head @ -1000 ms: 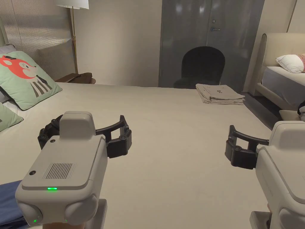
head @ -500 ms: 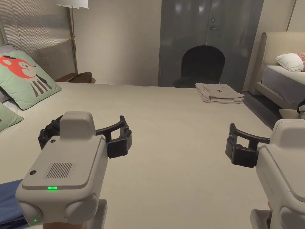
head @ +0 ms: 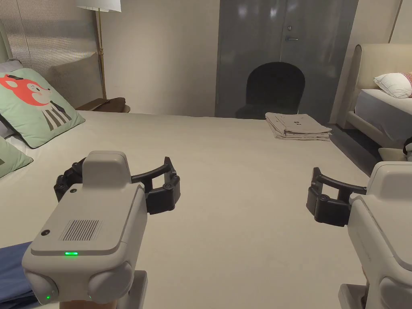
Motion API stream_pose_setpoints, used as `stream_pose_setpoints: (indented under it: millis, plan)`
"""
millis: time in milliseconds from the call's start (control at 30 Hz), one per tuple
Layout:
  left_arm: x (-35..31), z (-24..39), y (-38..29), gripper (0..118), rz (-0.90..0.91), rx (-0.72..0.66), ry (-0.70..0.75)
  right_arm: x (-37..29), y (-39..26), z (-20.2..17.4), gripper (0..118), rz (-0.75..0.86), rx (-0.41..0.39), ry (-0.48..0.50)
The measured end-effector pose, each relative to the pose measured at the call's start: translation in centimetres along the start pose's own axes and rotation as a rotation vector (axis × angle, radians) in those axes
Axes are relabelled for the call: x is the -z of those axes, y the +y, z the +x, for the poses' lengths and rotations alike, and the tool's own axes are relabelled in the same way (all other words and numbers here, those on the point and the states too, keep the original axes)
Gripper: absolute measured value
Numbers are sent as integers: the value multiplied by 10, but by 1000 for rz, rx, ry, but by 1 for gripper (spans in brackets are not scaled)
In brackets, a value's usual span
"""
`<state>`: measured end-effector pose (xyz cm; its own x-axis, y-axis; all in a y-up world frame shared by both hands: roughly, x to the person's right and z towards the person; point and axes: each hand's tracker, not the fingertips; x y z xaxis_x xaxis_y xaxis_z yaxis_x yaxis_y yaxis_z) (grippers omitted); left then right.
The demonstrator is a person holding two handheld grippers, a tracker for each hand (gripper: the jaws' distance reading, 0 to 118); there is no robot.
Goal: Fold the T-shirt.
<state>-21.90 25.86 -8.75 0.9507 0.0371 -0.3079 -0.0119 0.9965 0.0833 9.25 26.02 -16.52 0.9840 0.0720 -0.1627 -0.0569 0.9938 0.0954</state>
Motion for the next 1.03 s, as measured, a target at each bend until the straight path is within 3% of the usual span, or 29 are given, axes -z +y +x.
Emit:
stream_pose_setpoints:
  millis: [200,667,767,1033]
  plan:
    - [0,0,1,110,1,0,-1,7,0,1,115,-81,47,15]
    - [0,3,-1,110,-24,5,-13,2,0,-15,115,-144,-41,-47]
    - [1,4,-1,110,-27,3,-18,3,3,-11,115,-165,31,-17]
    - [2,5,-4,110,-40,18,-15,0,9,-9,115,-115,25,-58]
